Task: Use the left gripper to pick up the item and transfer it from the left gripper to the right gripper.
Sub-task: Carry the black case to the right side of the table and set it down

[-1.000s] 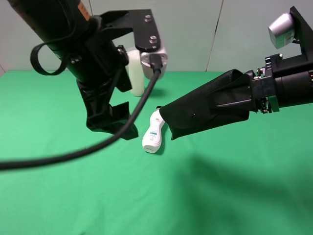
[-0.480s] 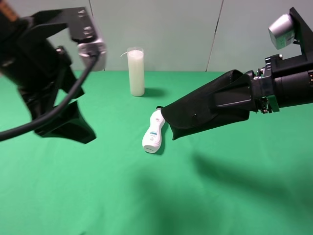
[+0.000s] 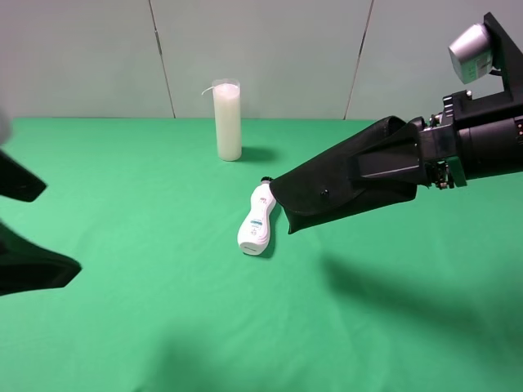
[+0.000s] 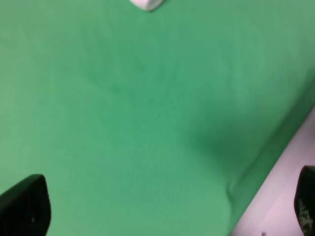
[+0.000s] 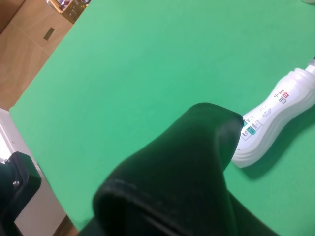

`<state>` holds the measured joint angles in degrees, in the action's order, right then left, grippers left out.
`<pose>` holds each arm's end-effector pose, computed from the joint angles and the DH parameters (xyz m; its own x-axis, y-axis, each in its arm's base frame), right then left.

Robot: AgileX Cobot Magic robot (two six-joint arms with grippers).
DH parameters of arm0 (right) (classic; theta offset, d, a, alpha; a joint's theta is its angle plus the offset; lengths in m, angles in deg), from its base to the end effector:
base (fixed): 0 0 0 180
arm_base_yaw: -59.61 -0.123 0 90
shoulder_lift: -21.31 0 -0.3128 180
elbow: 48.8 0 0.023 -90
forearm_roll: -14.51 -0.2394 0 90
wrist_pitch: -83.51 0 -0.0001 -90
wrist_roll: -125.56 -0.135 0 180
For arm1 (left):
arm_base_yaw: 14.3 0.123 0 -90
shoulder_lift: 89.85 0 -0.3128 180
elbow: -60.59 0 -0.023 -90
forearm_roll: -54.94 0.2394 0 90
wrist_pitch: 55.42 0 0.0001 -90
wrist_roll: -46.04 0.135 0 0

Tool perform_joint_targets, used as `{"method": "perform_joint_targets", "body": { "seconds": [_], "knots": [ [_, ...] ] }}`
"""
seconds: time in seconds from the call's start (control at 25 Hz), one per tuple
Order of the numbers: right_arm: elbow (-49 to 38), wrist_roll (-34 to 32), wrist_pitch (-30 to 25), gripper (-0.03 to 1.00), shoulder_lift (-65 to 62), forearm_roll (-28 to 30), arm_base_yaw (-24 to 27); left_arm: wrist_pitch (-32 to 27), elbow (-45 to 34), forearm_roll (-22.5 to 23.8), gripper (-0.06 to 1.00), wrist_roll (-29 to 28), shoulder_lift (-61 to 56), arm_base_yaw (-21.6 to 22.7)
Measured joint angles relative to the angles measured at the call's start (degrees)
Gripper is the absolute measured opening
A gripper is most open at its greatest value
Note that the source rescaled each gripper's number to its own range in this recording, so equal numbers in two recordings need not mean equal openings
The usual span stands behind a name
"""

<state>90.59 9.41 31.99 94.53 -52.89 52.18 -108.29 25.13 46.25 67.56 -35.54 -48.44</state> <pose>0.1840 0.1225 0.2757 -0.6753 -0.1806 -0.7151 -0.6490 0.6062 0.4598 0.1056 -0.0913 0.2949 -0.4560 0.6448 -0.6135 0.7767 0.6249 0.0795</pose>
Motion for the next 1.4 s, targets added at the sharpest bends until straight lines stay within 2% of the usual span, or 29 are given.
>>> {"method": "perform_joint_targets", "body": {
  "seconds": [0.36, 0.6, 0.92, 1.4],
  "knots": [
    [0.0, -0.1, 0.4, 0.02, 0.0, 0.0, 0.0, -1.6, -7.4, 2.4, 1.0, -11.2, -18.0, 0.0],
    [0.0, -0.2, 1.5, 0.02, 0.0, 0.0, 0.0, -4.9, -12.9, 2.4, 1.0, -13.6, -28.4, 0.0],
    [0.0, -0.2, 1.6, 0.02, 0.0, 0.0, 0.0, -8.2, -14.6, 4.1, 1.0, -14.2, -40.4, 0.0],
    [0.0, -0.5, 1.9, 0.02, 0.0, 0.2, 0.0, -8.2, -14.8, 5.5, 1.0, -14.8, -42.8, 0.0]
  ]
}}
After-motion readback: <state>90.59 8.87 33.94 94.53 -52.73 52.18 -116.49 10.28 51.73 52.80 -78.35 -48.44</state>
